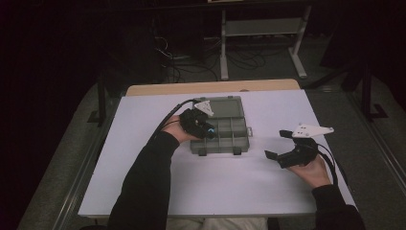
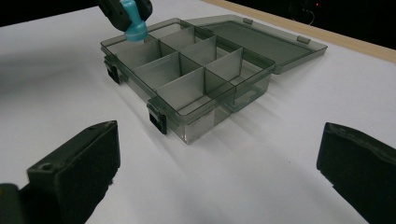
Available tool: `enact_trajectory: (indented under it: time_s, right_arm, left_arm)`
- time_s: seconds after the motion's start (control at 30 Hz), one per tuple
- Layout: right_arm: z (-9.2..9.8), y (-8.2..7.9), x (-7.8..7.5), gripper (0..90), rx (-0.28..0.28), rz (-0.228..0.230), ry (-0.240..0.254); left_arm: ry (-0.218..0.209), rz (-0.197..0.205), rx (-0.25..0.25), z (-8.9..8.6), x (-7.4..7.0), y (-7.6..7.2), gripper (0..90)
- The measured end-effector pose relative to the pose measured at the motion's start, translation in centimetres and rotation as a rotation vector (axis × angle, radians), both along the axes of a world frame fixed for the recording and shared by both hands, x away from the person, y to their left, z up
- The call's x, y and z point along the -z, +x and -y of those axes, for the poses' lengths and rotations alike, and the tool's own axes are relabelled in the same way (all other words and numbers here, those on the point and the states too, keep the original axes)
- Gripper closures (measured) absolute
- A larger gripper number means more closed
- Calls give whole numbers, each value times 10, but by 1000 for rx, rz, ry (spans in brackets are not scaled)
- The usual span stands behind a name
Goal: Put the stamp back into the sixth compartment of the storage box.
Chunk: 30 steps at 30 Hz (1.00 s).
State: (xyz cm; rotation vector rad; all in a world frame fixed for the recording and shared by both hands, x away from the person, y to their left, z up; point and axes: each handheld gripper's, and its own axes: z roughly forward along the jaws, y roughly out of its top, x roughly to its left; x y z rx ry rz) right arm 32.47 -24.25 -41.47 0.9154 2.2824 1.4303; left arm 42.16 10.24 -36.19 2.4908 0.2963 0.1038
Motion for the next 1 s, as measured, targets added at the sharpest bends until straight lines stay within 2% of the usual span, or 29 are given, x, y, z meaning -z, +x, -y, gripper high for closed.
enact_trajectory:
  time_s: [0.2, 0.37, 0.57, 0.77, 1.0]
  right_arm:
    - [-2, 0, 1, 0, -5, 3, -20]
    - [-2, -1, 1, 0, -4, 2, -20]
    - [-3, -1, 1, 0, -5, 3, -22]
    - [-3, -1, 1, 0, -5, 4, -24]
    - [-3, -1, 1, 0, -10, 3, -26]
  left_arm:
    - [30, -9, -3, 4, 10, 7, 654]
    - [21, -15, -16, 4, 12, 11, 654]
    - [47, -14, -14, 6, 18, 11, 654]
    - [44, -28, -1, 11, 23, 10, 653]
    - [70, -25, -3, 14, 30, 10, 648]
